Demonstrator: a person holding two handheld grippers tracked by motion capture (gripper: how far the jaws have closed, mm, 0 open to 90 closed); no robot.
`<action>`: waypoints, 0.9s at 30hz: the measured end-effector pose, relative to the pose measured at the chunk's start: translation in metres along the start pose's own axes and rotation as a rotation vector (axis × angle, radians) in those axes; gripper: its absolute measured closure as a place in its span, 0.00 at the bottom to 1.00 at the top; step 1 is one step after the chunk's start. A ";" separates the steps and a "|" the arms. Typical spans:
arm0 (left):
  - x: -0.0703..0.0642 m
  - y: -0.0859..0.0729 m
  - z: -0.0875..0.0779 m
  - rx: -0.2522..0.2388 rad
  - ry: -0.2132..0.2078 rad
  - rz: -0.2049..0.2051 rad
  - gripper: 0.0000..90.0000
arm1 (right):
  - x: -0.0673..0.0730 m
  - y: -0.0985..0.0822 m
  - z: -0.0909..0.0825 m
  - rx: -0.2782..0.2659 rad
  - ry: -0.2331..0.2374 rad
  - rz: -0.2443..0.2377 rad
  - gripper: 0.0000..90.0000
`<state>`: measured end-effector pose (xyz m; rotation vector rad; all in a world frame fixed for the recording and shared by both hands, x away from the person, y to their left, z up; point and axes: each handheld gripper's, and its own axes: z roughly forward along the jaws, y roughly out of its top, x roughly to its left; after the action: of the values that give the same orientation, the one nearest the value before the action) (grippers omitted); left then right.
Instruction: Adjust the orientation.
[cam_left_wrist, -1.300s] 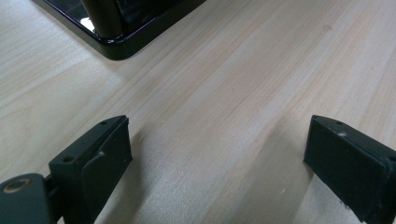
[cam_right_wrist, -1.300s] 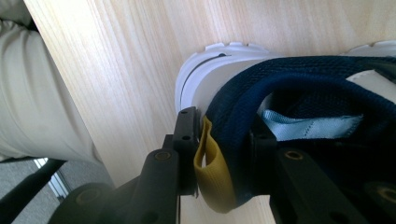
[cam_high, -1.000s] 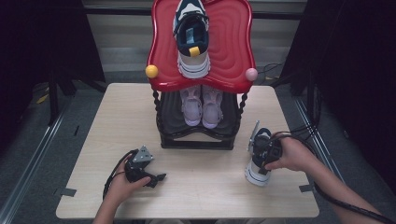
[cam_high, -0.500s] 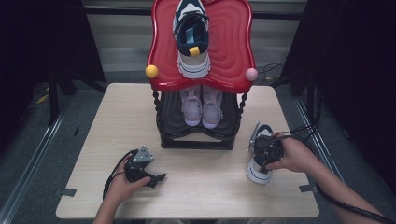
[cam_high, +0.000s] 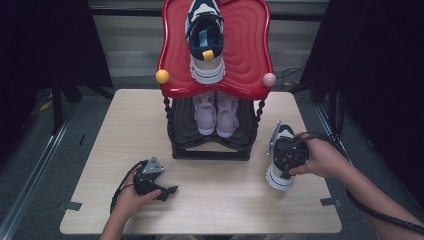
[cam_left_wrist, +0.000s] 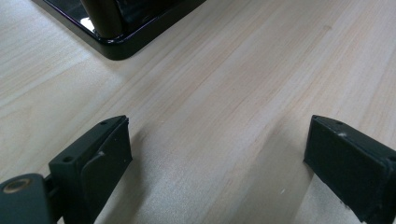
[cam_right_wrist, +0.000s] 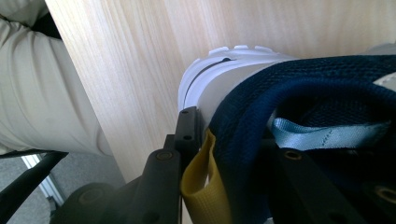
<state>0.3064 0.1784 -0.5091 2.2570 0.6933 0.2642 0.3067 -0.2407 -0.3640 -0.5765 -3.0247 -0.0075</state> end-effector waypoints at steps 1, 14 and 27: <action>0.000 0.000 0.000 0.000 0.000 0.000 0.08 | 0.000 0.000 -0.002 -0.011 -0.002 -0.009 0.80; 0.000 0.000 0.000 0.002 -0.002 0.002 0.07 | 0.000 0.000 -0.040 -0.011 -0.056 -0.019 0.80; 0.000 0.000 0.000 0.002 -0.002 0.002 0.07 | -0.001 0.001 -0.078 -0.032 -0.089 -0.026 0.80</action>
<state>0.3065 0.1785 -0.5089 2.2593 0.6910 0.2621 0.3132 -0.2412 -0.2858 -0.5543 -3.1235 -0.0319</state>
